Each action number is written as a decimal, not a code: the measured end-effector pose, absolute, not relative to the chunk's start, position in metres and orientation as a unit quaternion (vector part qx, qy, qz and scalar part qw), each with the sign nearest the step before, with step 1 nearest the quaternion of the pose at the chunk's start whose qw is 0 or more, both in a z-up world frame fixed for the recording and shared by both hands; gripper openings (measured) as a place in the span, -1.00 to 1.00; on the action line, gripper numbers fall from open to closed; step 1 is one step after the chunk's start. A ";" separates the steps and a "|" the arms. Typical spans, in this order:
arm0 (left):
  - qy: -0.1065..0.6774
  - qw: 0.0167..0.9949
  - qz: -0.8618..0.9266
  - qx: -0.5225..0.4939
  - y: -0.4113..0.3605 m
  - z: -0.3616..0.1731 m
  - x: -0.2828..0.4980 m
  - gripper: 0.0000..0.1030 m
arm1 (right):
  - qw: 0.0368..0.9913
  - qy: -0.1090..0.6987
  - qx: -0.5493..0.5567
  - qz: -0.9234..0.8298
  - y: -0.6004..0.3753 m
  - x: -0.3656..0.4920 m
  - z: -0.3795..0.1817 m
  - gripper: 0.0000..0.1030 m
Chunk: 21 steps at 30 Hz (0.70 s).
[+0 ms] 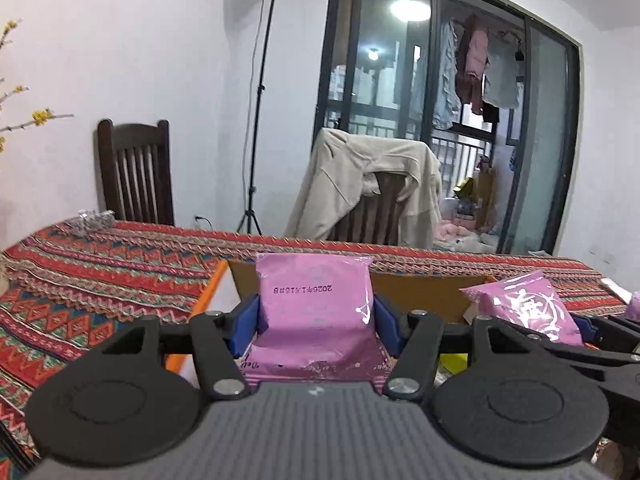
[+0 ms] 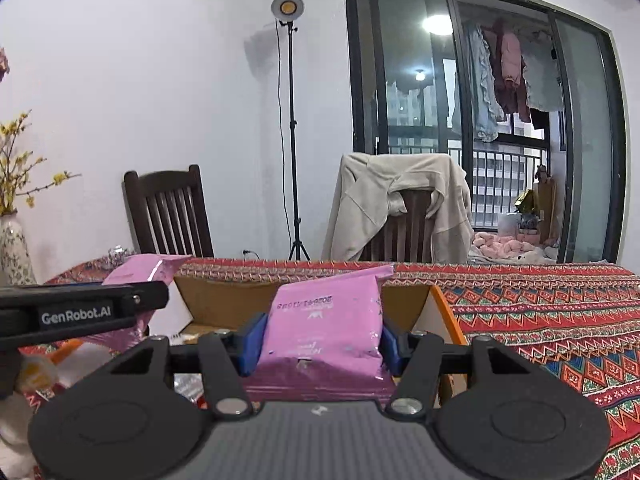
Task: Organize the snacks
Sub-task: 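Carry both pink packets over the box, lower them in and open both grippers, then withdraw both grippers from the box back to the snack pile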
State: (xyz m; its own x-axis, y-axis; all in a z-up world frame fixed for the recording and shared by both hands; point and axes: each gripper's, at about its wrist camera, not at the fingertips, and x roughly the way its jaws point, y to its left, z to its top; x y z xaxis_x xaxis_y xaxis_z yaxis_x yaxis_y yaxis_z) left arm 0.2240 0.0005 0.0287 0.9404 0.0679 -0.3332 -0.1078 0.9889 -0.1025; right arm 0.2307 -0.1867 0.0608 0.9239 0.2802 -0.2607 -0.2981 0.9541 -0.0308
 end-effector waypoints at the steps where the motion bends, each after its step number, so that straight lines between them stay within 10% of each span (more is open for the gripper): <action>1: 0.168 0.983 0.044 -0.058 0.000 0.028 0.224 0.19 | 0.980 0.128 -0.035 0.147 -0.186 0.231 0.060 0.10; 5: 0.167 0.983 0.040 -0.061 0.002 0.026 0.221 0.47 | 0.981 0.140 -0.036 0.133 -0.190 0.230 0.057 0.12; 7: 0.162 0.983 0.047 -0.071 0.005 0.025 0.219 1.00 | 0.980 0.147 -0.033 0.129 -0.193 0.232 0.055 0.28; 9: 0.150 0.984 0.054 -0.083 0.009 0.026 0.215 1.00 | 0.980 0.149 -0.023 0.128 -0.198 0.231 0.054 0.99; 21: 0.156 0.981 0.068 -0.091 0.013 0.028 0.215 1.00 | 0.981 0.149 -0.018 0.121 -0.202 0.226 0.054 1.00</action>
